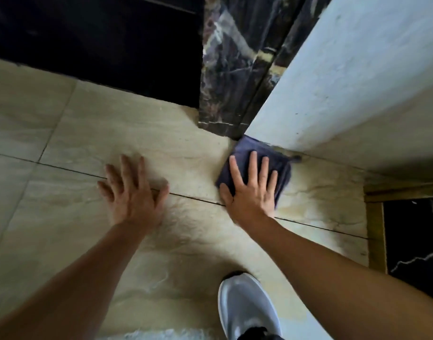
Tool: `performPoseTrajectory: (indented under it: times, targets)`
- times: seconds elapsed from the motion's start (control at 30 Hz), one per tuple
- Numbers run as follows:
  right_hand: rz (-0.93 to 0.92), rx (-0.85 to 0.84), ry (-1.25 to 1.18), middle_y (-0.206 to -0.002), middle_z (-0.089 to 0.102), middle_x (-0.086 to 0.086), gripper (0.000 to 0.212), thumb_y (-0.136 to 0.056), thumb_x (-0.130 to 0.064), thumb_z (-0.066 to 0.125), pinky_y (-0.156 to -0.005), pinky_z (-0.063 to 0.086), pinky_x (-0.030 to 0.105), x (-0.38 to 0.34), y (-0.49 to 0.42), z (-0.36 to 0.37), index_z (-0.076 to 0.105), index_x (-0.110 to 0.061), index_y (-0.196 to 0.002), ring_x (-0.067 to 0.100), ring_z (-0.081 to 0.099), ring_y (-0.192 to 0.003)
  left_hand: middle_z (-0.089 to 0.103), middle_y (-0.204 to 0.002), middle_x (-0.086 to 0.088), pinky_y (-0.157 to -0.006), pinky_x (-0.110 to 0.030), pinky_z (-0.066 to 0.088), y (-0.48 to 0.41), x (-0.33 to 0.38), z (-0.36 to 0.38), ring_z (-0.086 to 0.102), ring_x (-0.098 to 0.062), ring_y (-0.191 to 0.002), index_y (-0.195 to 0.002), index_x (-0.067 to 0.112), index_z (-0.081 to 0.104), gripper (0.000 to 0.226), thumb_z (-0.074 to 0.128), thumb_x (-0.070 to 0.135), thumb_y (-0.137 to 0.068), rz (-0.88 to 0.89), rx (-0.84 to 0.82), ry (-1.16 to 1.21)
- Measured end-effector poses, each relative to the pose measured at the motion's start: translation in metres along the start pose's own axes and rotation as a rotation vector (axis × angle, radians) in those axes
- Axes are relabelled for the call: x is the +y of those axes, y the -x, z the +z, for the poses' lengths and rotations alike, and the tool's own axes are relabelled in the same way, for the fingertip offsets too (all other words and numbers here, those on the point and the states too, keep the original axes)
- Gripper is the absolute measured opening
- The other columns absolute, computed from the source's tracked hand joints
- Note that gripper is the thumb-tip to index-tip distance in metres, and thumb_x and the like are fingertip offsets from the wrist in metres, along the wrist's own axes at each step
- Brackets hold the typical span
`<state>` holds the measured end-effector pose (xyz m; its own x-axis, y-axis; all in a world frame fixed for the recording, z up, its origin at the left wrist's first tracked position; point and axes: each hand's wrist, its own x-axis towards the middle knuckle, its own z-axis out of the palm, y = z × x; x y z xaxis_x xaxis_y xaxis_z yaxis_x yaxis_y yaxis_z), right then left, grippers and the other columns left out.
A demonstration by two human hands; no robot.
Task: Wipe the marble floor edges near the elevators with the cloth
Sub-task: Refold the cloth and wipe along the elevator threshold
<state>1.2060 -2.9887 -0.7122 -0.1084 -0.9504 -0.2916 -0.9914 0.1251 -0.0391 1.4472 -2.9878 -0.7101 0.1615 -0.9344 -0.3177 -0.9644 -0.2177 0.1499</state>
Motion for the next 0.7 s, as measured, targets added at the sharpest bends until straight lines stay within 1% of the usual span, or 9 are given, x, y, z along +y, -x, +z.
performPoseTrajectory:
  times: [0.13,0.27,0.33,0.4,0.47,0.53,0.6,0.63,0.7]
  targets:
    - [-0.304,-0.053,-0.02,-0.166,-0.013,0.005,0.062,-0.092,-0.063,0.005,-0.116,-0.011,0.061,-0.079,-0.018,0.0,0.001,-0.047,-0.152,0.037,-0.019,-0.149,0.004,-0.166,-0.022,-0.115,-0.07,-0.001,-0.001,0.001,0.012,-0.001,-0.053,-0.149,-0.159,0.022,0.011,0.089,0.029,0.064,-0.083,0.001,0.047,0.047]
    - [-0.479,-0.027,0.023,-0.167,-0.008,-0.002,0.054,-0.096,-0.06,0.005,-0.12,-0.006,0.058,-0.052,-0.023,-0.005,0.002,-0.053,-0.15,0.031,-0.014,-0.151,0.004,-0.167,-0.02,-0.116,-0.069,-0.001,-0.002,-0.002,0.018,-0.002,-0.051,-0.15,-0.159,0.025,0.009,0.088,0.03,0.065,-0.084,-0.004,0.086,0.039]
    - [-0.392,-0.004,0.049,-0.167,-0.008,-0.005,0.054,-0.096,-0.063,0.008,-0.121,-0.001,0.056,0.012,-0.01,-0.002,-0.002,-0.057,-0.148,0.028,-0.012,-0.152,0.001,-0.167,-0.018,-0.117,-0.068,-0.002,-0.004,-0.004,0.019,-0.004,-0.049,-0.151,-0.159,0.027,0.006,0.088,0.029,0.068,-0.084,-0.009,0.089,0.043]
    - [-0.11,0.035,0.034,-0.166,-0.008,-0.006,0.056,-0.093,-0.067,0.006,-0.121,0.004,0.054,0.091,0.01,-0.003,-0.008,-0.06,-0.146,0.028,-0.007,-0.153,-0.001,-0.168,-0.016,-0.118,-0.067,-0.003,-0.003,-0.005,0.017,-0.006,-0.048,-0.151,-0.158,0.029,0.003,0.088,0.025,0.071,-0.085,-0.006,0.075,0.045]
    - [0.117,-0.018,-0.012,-0.166,-0.01,-0.005,0.056,-0.089,-0.072,-0.002,-0.121,0.006,0.055,0.147,0.027,-0.007,-0.013,-0.062,-0.143,0.028,-0.006,-0.152,-0.001,-0.168,-0.017,-0.117,-0.067,-0.003,-0.003,-0.004,0.014,-0.005,-0.049,-0.151,-0.159,0.028,0.004,0.089,0.022,0.072,-0.084,-0.008,0.068,0.043]
    - [0.217,-0.099,-0.057,-0.166,-0.015,-0.003,0.057,-0.088,-0.073,-0.003,-0.12,0.002,0.056,0.152,0.029,-0.008,-0.018,-0.062,-0.141,0.029,-0.012,-0.151,0.001,-0.167,-0.019,-0.116,-0.068,-0.002,-0.003,-0.001,0.012,-0.003,-0.051,-0.15,-0.159,0.025,0.007,0.092,0.02,0.071,-0.081,-0.017,0.051,0.046]
    - [0.31,-0.095,-0.113,-0.165,-0.019,0.001,0.057,-0.093,-0.068,0.008,-0.119,-0.002,0.059,0.114,0.023,-0.006,-0.017,-0.059,-0.144,0.033,-0.017,-0.15,0.0,-0.167,-0.019,-0.116,-0.068,-0.003,-0.003,0.001,0.012,-0.002,-0.052,-0.149,-0.16,0.023,0.008,0.094,0.02,0.072,-0.08,-0.022,0.031,0.036]
    - [0.271,-0.1,-0.118,-0.164,-0.021,0.003,0.058,-0.095,-0.064,0.012,-0.118,-0.004,0.061,0.087,0.019,-0.007,-0.015,-0.056,-0.146,0.035,-0.019,-0.149,-0.001,-0.167,-0.018,-0.116,-0.068,-0.003,-0.004,0.001,0.014,-0.003,-0.052,-0.149,-0.16,0.023,0.007,0.095,0.019,0.072,-0.08,-0.027,0.027,0.031]
    - [-0.014,-0.111,-0.079,-0.164,-0.021,0.005,0.059,-0.098,-0.06,0.018,-0.117,-0.006,0.063,0.028,0.021,-0.009,-0.006,-0.051,-0.151,0.039,-0.02,-0.148,-0.002,-0.167,-0.018,-0.116,-0.068,-0.004,-0.008,-0.002,0.014,-0.004,-0.051,-0.15,-0.16,0.025,0.005,0.095,0.018,0.074,-0.079,-0.04,0.017,0.028]
